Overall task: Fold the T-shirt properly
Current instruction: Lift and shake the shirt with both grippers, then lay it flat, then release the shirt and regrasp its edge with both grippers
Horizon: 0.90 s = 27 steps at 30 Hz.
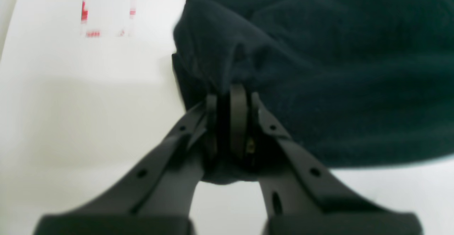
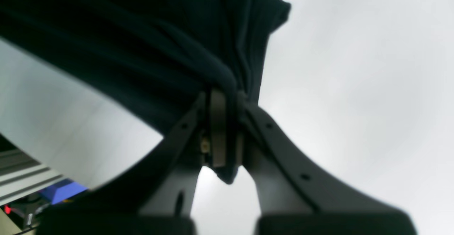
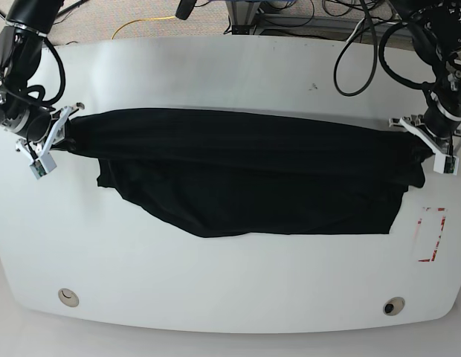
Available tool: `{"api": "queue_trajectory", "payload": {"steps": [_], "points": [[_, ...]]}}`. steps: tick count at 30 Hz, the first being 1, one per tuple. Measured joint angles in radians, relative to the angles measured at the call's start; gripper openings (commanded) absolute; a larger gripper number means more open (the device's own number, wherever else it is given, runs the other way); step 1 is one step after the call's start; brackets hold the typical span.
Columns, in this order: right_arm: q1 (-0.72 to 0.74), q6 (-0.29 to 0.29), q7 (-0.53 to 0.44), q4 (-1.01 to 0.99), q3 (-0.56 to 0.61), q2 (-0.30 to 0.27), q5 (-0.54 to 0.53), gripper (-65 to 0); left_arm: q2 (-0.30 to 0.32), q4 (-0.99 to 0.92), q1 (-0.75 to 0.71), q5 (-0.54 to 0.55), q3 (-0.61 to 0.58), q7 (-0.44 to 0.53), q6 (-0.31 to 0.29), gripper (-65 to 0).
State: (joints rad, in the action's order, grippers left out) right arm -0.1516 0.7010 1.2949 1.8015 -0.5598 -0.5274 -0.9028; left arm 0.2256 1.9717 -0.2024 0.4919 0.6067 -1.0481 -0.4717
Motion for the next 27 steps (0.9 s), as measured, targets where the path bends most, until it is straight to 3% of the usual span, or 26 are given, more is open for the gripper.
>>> {"api": "queue_trajectory", "payload": {"steps": [11, 27], "points": [[-0.150, -0.002, 0.011, -0.002, -0.009, 0.064, 0.010, -65.0, 0.000, -0.006, -0.114, -0.005, 0.047, -0.001, 0.002, -65.0], [-0.318, -0.002, 0.003, -0.003, -0.004, 0.073, 0.004, -62.6, 0.016, -0.045, -0.160, -0.055, 0.045, -0.010, -0.001, -64.7]]}}
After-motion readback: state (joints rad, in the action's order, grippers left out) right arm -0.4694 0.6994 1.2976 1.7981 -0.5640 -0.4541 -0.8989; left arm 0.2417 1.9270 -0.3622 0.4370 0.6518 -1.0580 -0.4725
